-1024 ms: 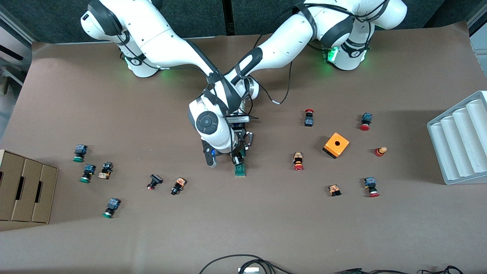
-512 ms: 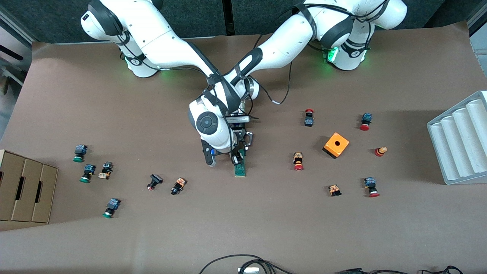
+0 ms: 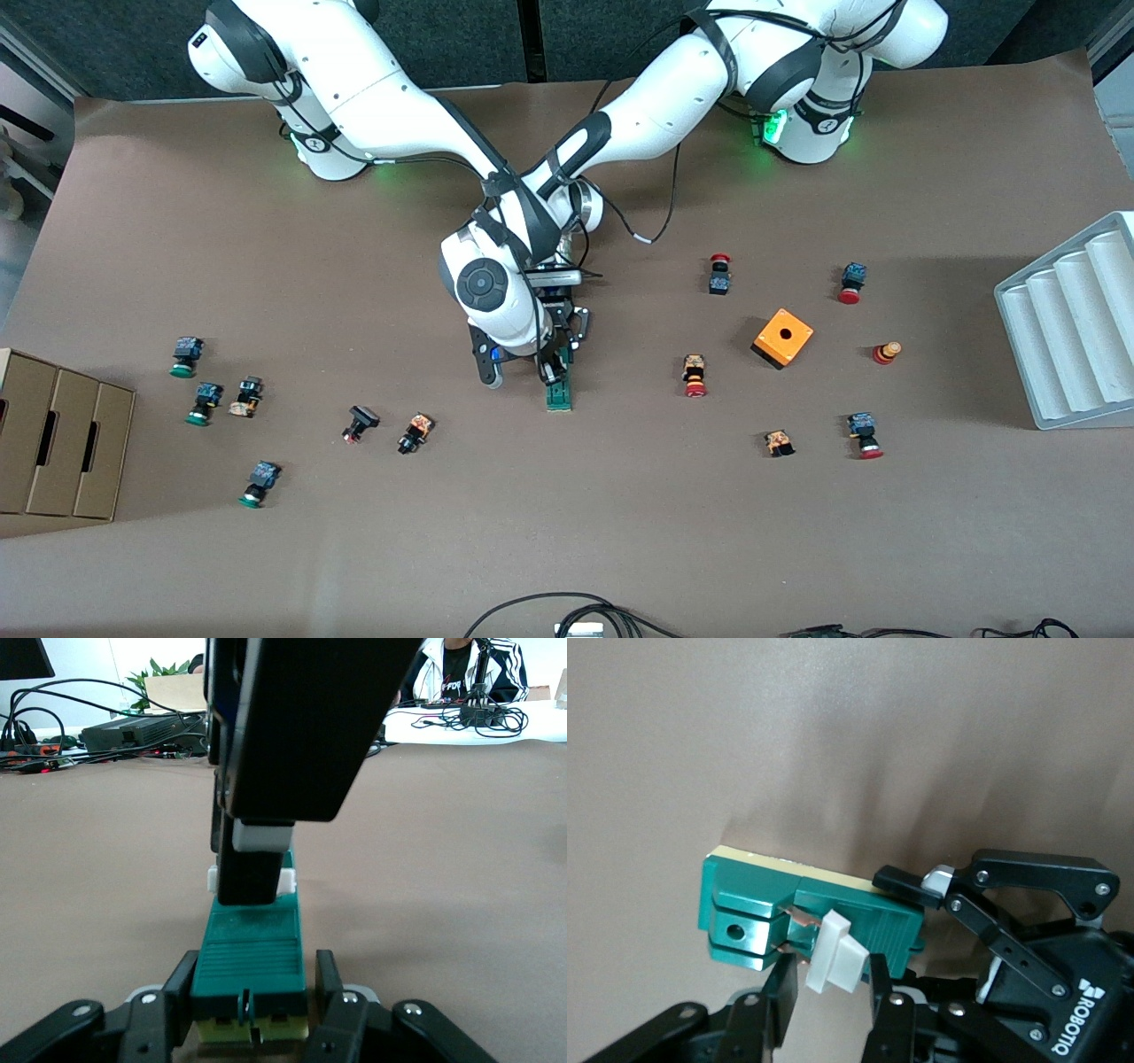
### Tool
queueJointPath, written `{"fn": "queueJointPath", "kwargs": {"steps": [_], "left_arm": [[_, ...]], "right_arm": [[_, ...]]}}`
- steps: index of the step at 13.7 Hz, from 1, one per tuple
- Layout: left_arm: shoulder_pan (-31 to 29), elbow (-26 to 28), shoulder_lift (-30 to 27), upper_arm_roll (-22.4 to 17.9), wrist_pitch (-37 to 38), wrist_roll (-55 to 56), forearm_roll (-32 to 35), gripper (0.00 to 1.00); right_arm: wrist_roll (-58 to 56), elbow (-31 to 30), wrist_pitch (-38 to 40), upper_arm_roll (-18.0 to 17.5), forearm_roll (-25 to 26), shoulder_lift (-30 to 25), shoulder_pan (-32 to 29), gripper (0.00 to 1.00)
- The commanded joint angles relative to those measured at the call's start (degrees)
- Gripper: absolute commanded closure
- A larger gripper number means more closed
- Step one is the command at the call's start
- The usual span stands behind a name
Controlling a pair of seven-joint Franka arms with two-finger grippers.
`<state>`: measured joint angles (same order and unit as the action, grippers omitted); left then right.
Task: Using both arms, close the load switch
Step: 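Push the white lever along the switch body with the right gripper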
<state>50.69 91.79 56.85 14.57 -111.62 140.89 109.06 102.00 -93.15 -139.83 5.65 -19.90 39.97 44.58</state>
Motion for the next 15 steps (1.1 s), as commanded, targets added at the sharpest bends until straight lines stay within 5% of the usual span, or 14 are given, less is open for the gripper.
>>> {"fn": "queueJointPath", "kwargs": {"steps": [1, 15], "left_arm": [[0.02, -1.08, 1.07, 0.37, 1.23, 0.79, 0.97, 0.41], [0.02, -1.35, 0.98, 0.37, 1.23, 0.70, 0.97, 0.41]], "right_arm": [[-0.48, -0.54, -1.59, 0.67, -1.72, 0.10, 0.86, 0.61], [-0.84, -0.28, -1.68, 0.67, -1.46, 0.37, 0.68, 0.72]]}}
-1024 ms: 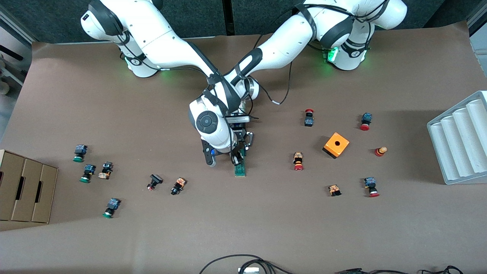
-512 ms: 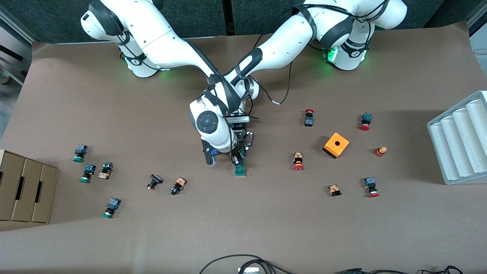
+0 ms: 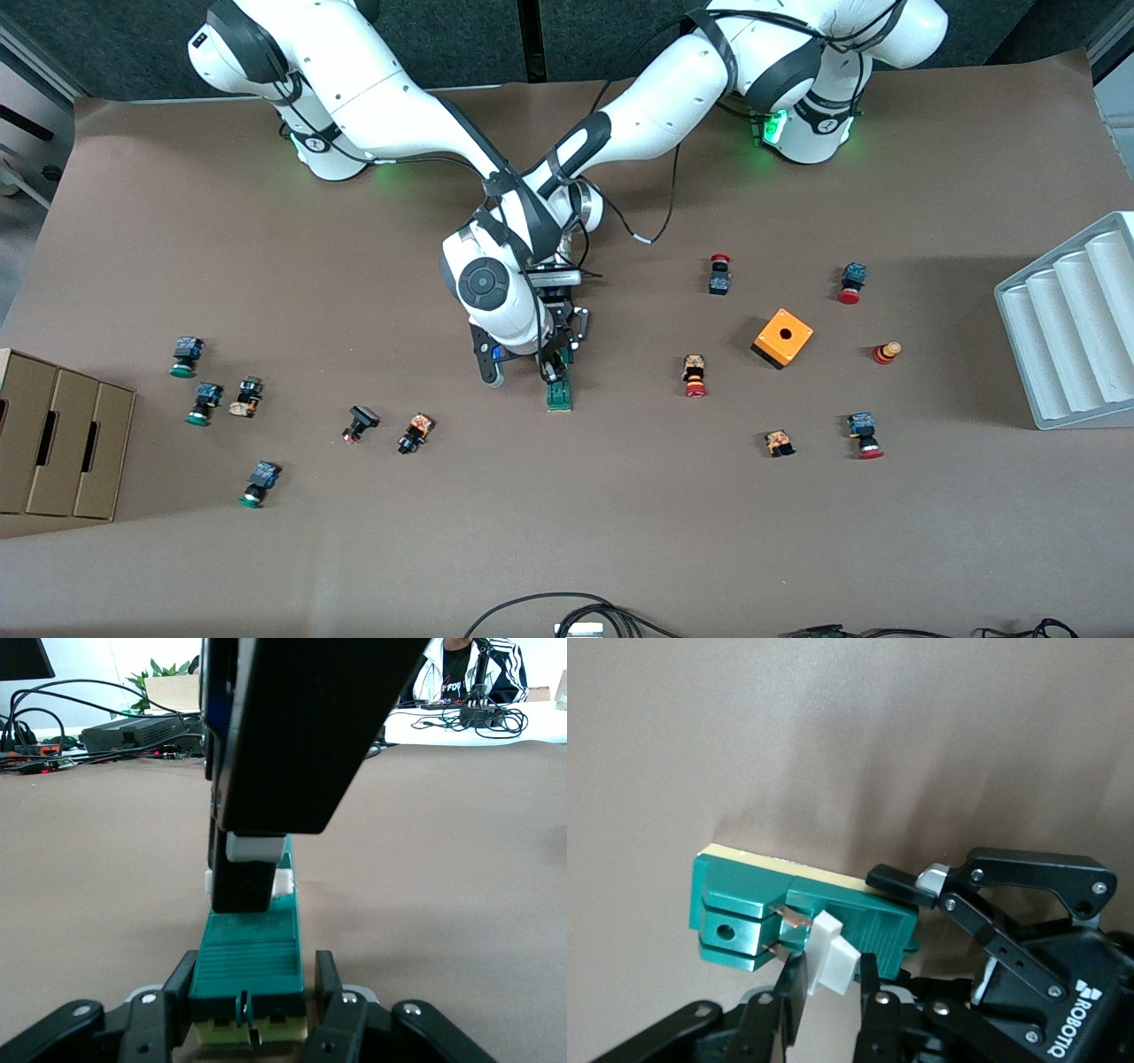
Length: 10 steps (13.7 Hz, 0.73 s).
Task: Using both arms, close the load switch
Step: 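Push the white lever along the switch body with the right gripper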
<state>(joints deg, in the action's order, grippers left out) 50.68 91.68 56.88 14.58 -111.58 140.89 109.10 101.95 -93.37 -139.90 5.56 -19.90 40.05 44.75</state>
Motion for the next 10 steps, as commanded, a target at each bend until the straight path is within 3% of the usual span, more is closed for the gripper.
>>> {"fn": "queueJointPath", "kwargs": {"steps": [1, 10], "left_arm": [[0.03, -1.24, 0.95, 0.36, 1.19, 0.71, 0.94, 0.41], [0.12, -1.24, 0.95, 0.36, 1.19, 0.62, 0.94, 0.41]], "right_arm": [[-0.79, 0.03, -1.61, 0.77, -1.46, 0.30, 0.52, 0.73], [-0.26, 1.26, -1.61, 0.77, -1.90, 0.65, -0.27, 0.74]]}}
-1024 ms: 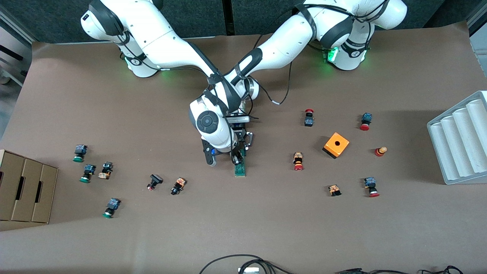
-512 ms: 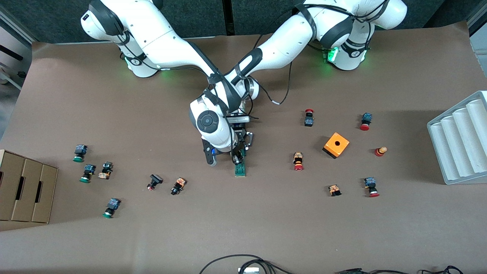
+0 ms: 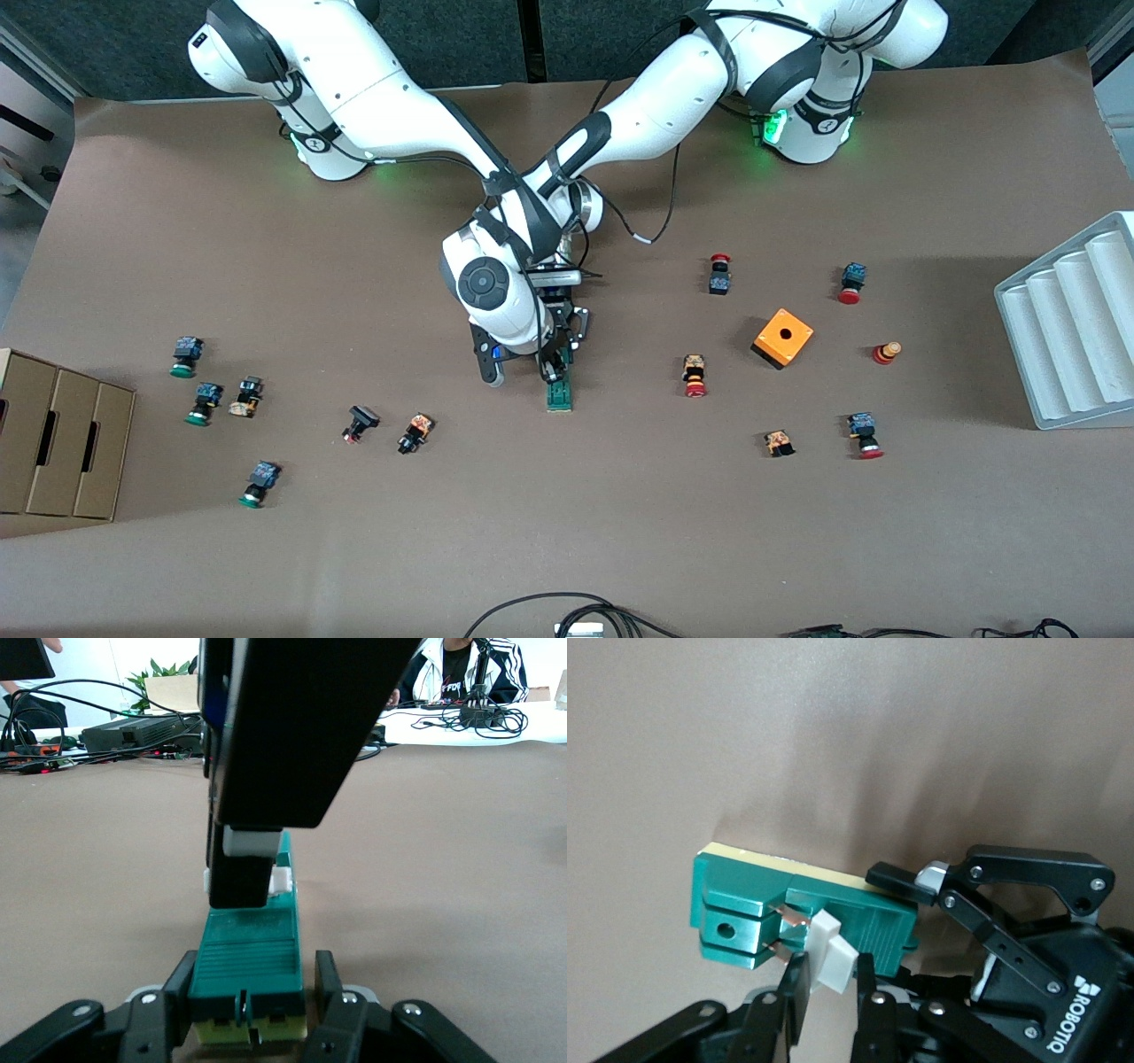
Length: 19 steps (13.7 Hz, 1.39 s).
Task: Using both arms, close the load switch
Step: 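Push the white lever along the switch body with the right gripper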
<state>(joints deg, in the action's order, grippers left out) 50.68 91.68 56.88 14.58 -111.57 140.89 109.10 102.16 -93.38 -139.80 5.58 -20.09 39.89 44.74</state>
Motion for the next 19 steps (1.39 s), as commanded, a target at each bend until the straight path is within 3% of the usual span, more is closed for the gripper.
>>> {"fn": "queueJointPath", "kwargs": {"steps": [1, 6, 19], "left_arm": [[0.12, -1.24, 0.95, 0.36, 1.18, 0.62, 0.94, 0.41], [0.21, -1.33, 0.86, 0.36, 1.10, 0.44, 0.94, 0.41], [0.21, -1.33, 0.86, 0.36, 1.09, 0.44, 0.94, 0.41]], "right_arm": [[-0.47, 1.61, -1.70, 0.75, -1.80, 0.98, -0.27, 0.75], [-0.38, 2.67, -1.52, 0.84, -2.50, 1.50, -0.45, 0.80], [-0.47, 4.96, -0.91, 0.92, -3.20, 2.65, -1.06, 0.81]]}}
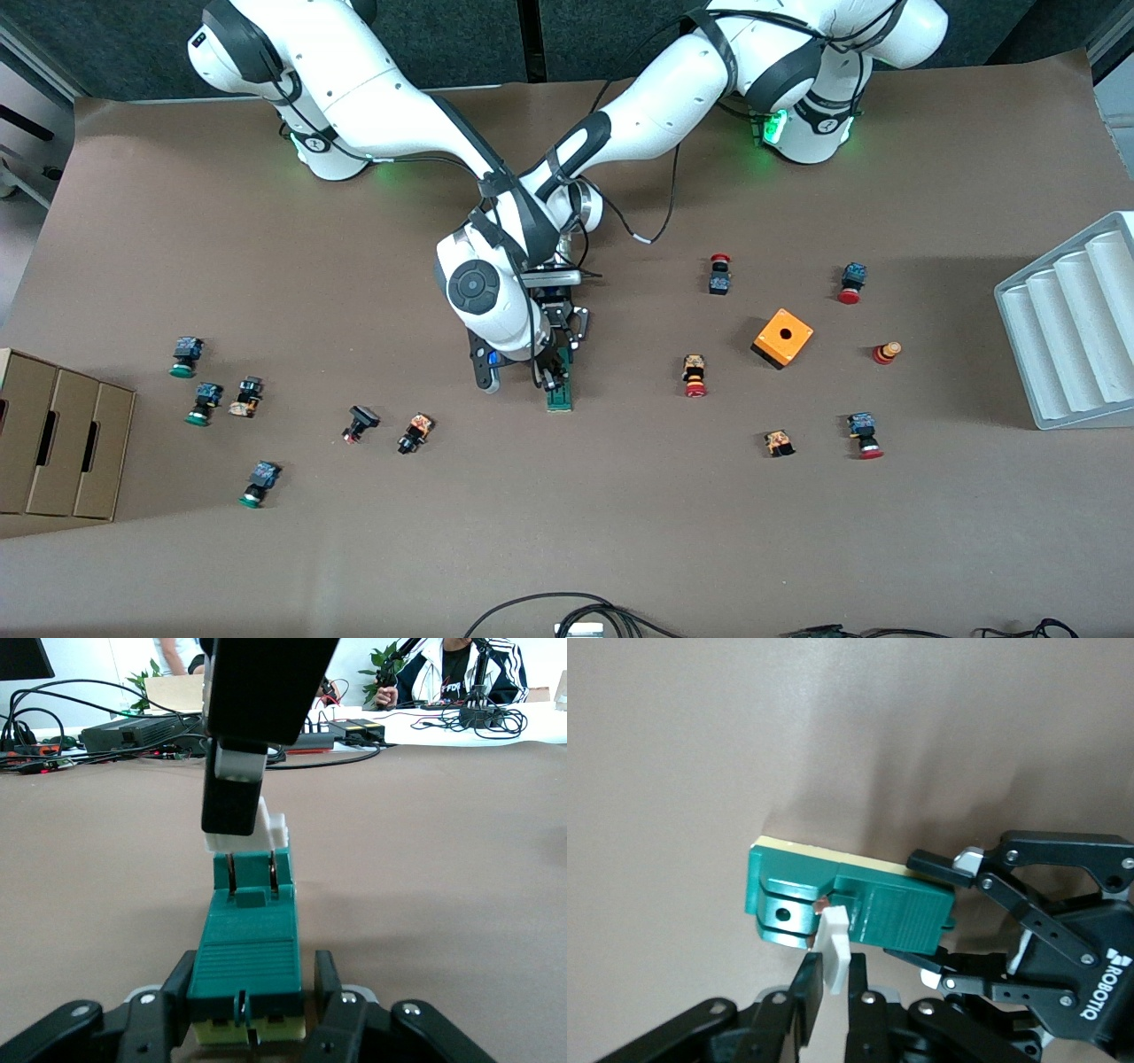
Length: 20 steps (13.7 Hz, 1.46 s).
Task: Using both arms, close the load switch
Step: 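Push the white lever along the switch body with the right gripper, then push the white lever fully to the switch's closed end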
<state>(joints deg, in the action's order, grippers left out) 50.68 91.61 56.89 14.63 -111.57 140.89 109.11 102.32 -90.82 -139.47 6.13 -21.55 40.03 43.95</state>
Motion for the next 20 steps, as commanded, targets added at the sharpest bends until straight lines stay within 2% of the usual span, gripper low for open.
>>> {"fn": "queueJointPath", "kwargs": {"steps": [1, 20], "left_arm": [[0.12, -1.26, 0.86, 0.32, 1.09, 0.44, 1.02, 0.41], [0.12, -1.26, 0.95, 0.32, 1.09, 0.53, 0.93, 0.41]], "right_arm": [[-0.72, 2.41, -1.25, 0.46, -1.83, 2.51, -0.27, 0.81], [-0.63, 10.14, 0.07, 0.37, -2.62, 7.34, -2.38, 0.80]]}}
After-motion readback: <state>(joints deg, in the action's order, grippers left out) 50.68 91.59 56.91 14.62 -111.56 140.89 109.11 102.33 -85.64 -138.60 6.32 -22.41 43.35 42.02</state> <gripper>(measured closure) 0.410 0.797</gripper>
